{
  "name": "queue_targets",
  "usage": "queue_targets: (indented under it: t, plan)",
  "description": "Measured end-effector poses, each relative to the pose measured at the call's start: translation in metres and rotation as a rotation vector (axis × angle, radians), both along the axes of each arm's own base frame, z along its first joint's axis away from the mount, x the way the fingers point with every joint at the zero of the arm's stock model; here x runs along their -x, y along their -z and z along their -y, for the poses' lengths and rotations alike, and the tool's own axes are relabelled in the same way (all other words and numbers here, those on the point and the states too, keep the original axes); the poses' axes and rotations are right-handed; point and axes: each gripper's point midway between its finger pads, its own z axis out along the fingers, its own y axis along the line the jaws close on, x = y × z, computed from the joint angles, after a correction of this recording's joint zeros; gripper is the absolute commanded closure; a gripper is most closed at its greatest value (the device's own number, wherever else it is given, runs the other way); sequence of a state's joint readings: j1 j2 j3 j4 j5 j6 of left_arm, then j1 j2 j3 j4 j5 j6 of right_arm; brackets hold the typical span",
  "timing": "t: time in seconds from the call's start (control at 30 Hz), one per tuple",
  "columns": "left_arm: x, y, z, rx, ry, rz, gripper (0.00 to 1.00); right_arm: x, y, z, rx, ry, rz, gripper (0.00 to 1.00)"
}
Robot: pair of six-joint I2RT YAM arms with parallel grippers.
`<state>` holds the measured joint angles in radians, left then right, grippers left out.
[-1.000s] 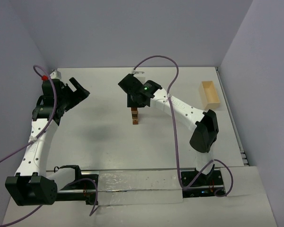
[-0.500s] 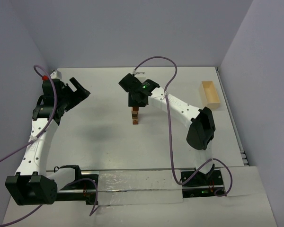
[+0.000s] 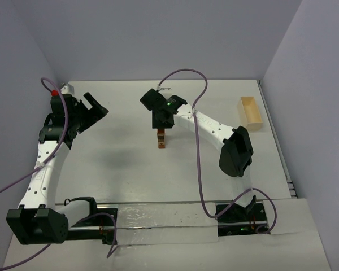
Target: Build the wood block tower
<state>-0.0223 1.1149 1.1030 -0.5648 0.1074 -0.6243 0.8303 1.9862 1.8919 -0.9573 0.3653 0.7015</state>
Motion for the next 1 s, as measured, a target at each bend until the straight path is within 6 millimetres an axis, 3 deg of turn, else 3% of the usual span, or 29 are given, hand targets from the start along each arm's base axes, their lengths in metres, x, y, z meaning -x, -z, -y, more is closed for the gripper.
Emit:
queue_targets:
  t: [0.23, 1.0]
  plan:
    - [-0.0001, 0.0004, 0.0005, 0.002, 0.003, -0.001, 0.01, -0.0012, -0.0018, -0.0004, -0.002, -0.002, 0.004, 0.87]
    - [-0.0012, 0.0039, 0.0026, 0.015, 0.014, -0.015, 0.01, -0.0064, -0.0004, -0.0004, -0.003, 0.006, 0.005, 0.78]
